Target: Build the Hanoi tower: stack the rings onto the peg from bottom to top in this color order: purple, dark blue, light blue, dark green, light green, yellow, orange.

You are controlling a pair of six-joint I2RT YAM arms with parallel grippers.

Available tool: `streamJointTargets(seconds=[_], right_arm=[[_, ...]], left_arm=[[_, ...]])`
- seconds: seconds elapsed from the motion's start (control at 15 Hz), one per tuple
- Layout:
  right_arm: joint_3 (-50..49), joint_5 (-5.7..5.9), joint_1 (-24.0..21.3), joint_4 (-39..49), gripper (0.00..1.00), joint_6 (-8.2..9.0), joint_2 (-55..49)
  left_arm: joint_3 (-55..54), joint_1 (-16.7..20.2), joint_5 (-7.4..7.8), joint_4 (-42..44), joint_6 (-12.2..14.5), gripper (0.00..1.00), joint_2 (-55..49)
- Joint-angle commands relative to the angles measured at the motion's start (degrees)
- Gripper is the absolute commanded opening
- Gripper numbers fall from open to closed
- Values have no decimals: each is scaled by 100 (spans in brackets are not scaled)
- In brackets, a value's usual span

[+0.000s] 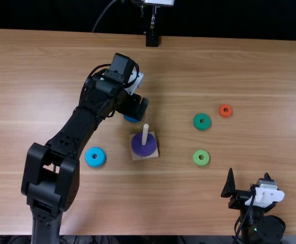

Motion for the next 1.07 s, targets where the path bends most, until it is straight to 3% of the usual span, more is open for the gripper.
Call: streamJointTargets(seconds=[0.0,1.0], right_arm=[[-407,53,-41,-383,100,-26,-73],[-407,53,-41,-383,100,-26,-73]], left_arm=[[233,-70,33,-4,-36,100,243],[251,-342,22,7,-25,100,946]])
